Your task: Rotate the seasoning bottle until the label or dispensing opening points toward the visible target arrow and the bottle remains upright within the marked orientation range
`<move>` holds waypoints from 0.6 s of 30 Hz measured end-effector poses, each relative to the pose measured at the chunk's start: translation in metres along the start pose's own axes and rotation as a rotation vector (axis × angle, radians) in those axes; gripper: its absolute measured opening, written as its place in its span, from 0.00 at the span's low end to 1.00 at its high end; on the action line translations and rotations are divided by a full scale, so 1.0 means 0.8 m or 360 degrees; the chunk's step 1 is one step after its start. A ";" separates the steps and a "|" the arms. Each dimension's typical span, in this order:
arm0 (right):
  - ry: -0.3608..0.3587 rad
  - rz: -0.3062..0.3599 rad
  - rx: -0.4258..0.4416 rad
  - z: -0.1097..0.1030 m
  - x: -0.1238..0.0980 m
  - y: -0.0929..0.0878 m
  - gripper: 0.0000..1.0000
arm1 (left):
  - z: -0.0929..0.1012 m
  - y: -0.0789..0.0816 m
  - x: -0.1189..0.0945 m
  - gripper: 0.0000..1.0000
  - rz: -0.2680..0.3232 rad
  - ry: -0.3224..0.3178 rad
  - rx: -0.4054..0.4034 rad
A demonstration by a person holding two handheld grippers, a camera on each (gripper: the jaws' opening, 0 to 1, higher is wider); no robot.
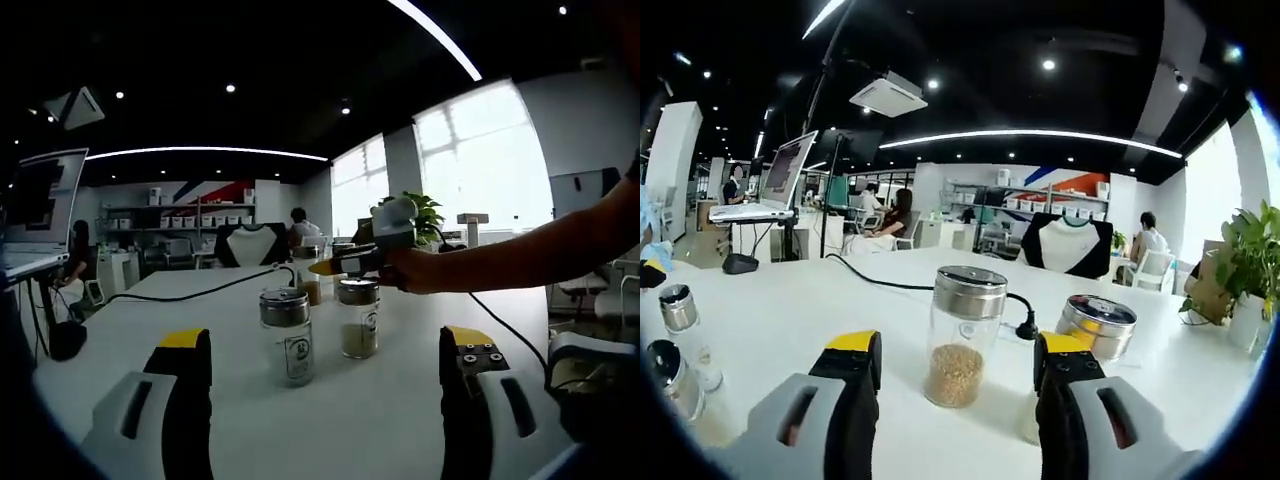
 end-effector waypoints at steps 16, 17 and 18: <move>-0.0021 0.0000 -0.0004 0.007 0.019 0.001 0.56 | -0.005 -0.003 -0.001 1.00 -0.0016 0.0013 -0.0007; -0.0021 0.0000 -0.0005 0.006 0.018 0.001 0.56 | -0.005 -0.003 -0.001 1.00 -0.0014 0.0015 -0.0008; -0.0019 -0.0001 -0.0007 0.003 0.018 0.001 0.56 | -0.006 -0.003 -0.002 1.00 -0.0013 0.0016 -0.0014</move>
Point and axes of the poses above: the point that each gripper's makers call its tool centre point, and the gripper's own axes: x roughly forward along the fingers, z roughly to its right, y roughly out of its top, the point moved 10 cm from there along -x, roughly backward along the fingers, and after that the axes turned 5 degrees about x, right-handed, at the moved point
